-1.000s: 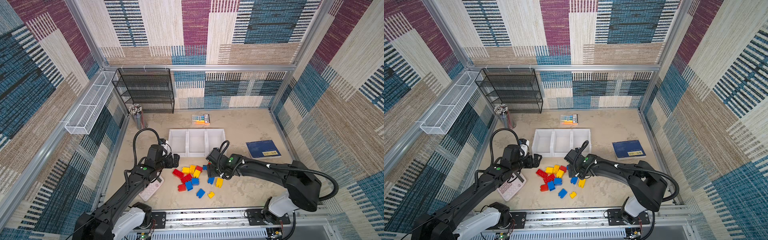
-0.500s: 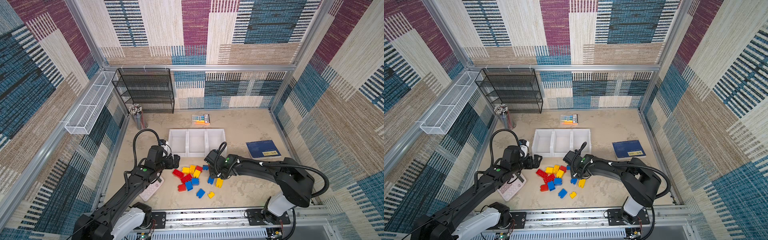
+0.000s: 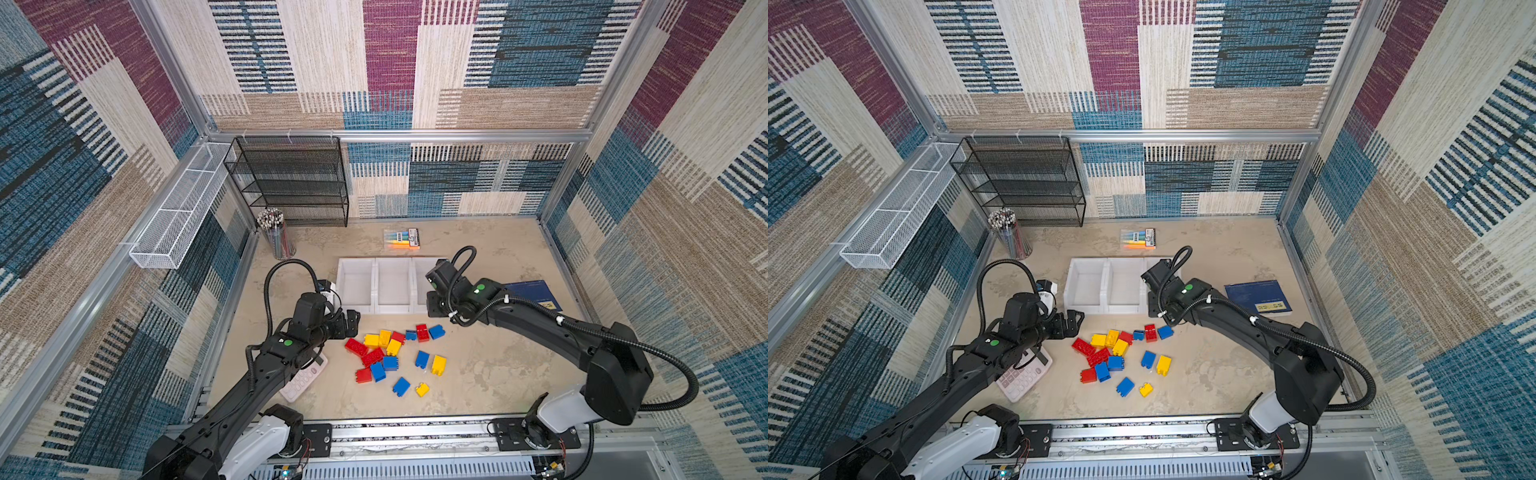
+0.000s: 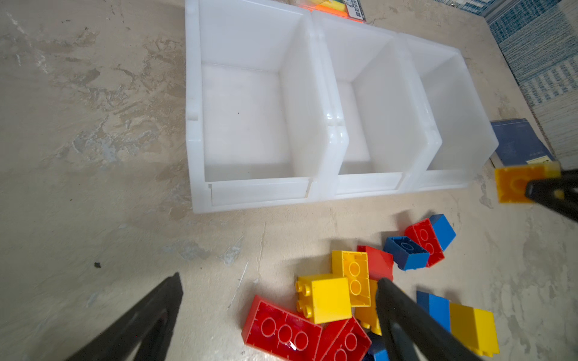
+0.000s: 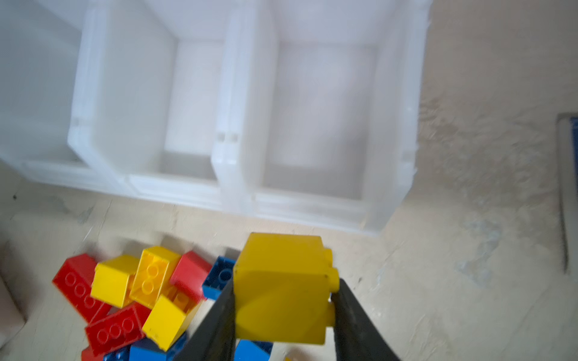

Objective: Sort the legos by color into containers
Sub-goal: 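Carry the yellow brick over the compartment farthest from the left arm and release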

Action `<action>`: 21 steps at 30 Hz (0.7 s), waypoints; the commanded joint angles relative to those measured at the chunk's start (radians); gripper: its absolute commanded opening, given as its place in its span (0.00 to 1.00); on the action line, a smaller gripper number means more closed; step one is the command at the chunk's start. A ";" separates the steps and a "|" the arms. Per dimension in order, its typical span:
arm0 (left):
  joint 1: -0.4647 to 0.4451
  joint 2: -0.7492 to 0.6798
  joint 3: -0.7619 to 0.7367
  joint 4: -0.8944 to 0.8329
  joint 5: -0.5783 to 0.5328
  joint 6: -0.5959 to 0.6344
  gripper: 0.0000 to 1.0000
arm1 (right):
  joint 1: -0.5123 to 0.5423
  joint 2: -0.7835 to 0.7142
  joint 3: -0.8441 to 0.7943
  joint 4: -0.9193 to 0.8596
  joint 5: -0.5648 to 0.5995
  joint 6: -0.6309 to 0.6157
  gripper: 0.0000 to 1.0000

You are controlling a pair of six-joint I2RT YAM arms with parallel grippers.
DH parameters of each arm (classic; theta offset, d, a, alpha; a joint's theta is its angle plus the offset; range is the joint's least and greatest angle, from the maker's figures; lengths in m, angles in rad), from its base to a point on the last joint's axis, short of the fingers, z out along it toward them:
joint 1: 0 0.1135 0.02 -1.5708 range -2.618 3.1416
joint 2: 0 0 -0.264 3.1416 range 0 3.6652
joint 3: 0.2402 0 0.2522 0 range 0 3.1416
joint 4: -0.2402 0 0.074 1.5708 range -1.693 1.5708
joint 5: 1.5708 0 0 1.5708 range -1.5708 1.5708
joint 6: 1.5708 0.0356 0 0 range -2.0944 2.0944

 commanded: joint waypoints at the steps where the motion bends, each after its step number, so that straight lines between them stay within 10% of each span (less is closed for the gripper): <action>1: -0.003 -0.005 0.005 -0.002 0.028 -0.027 0.98 | -0.049 0.072 0.051 0.070 -0.014 -0.115 0.42; 12: -0.034 -0.038 -0.011 -0.026 0.022 -0.054 0.97 | -0.096 0.226 0.139 0.109 -0.039 -0.173 0.50; 21: -0.070 -0.034 -0.006 -0.032 0.015 -0.054 0.98 | -0.105 0.160 0.118 0.096 -0.022 -0.177 0.75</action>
